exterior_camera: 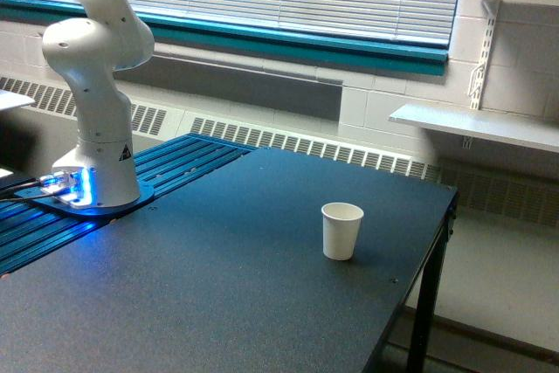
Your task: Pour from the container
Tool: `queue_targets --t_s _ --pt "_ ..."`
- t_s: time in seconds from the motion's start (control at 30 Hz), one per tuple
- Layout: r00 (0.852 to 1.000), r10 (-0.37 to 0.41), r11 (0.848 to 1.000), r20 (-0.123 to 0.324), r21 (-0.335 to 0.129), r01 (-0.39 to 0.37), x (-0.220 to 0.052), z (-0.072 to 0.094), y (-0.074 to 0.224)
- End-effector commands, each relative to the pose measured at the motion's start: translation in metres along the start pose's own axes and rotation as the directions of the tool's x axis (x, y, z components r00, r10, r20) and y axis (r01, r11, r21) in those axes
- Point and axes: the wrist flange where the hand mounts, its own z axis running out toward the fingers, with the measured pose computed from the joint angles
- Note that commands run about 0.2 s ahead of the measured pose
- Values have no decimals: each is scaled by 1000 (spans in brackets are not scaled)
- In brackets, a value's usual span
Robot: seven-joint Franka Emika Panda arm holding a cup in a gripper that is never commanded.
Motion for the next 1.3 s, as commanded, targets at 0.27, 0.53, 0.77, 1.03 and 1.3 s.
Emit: queue_targets --t_s 0.27,0.53,0.77,1.03,1.3 --pt "990 -128 992 57 26 127 -36 24 2" --pt "975 -200 980 96 7 200 -66 44 10" --pt "965 -230 973 130 -4 232 -96 51 22" --pt "950 -270 961 156 -22 277 -125 58 36" --pt "934 -303 949 187 -33 315 -156 66 50"
